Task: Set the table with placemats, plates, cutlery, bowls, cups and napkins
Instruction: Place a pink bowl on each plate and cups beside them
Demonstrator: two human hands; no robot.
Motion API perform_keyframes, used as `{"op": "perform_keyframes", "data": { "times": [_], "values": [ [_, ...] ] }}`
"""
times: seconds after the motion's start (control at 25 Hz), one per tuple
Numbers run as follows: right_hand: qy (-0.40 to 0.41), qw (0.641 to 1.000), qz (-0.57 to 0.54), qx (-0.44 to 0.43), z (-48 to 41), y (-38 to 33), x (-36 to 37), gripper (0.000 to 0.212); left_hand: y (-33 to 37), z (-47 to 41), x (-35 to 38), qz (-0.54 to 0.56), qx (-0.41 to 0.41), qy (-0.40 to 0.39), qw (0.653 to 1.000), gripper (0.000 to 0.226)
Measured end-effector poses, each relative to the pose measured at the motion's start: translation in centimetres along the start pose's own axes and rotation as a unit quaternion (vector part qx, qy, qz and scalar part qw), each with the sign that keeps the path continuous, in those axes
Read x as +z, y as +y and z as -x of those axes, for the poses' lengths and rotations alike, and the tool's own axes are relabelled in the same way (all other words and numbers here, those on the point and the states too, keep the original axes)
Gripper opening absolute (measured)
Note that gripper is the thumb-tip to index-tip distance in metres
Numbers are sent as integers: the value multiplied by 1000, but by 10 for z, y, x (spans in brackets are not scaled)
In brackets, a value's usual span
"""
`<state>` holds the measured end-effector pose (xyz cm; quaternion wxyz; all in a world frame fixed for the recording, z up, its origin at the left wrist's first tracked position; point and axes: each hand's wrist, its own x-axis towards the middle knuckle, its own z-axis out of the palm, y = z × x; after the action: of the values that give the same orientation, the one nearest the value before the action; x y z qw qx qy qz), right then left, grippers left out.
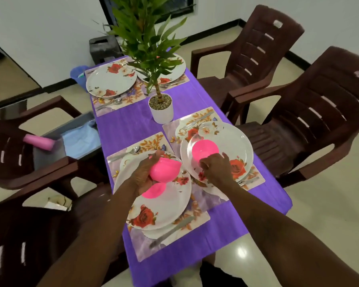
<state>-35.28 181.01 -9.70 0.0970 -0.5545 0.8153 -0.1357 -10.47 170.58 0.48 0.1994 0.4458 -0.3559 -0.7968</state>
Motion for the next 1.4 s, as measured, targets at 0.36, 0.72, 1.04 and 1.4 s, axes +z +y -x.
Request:
{"op": "perform_keyframes", "data": {
  "times": [0.36, 0.72, 1.04, 1.4],
  "values": [
    [87, 913, -399, 4, 34, 9, -62, 26, -33, 0, 96, -17, 16, 41, 999, 112],
    [49, 854, -511, 84, 113, 53, -99, 44, -91, 14, 189, 29, 19, -23, 999, 91],
    [22, 767, -614, 184, 177, 180, -144, 37, -163, 17, 305, -78, -16, -126, 989, 82],
    [69, 800, -565, 188, 180, 428, -214, 74, -225, -65, 550, -110, -17, -142, 984, 101]
  ]
}}
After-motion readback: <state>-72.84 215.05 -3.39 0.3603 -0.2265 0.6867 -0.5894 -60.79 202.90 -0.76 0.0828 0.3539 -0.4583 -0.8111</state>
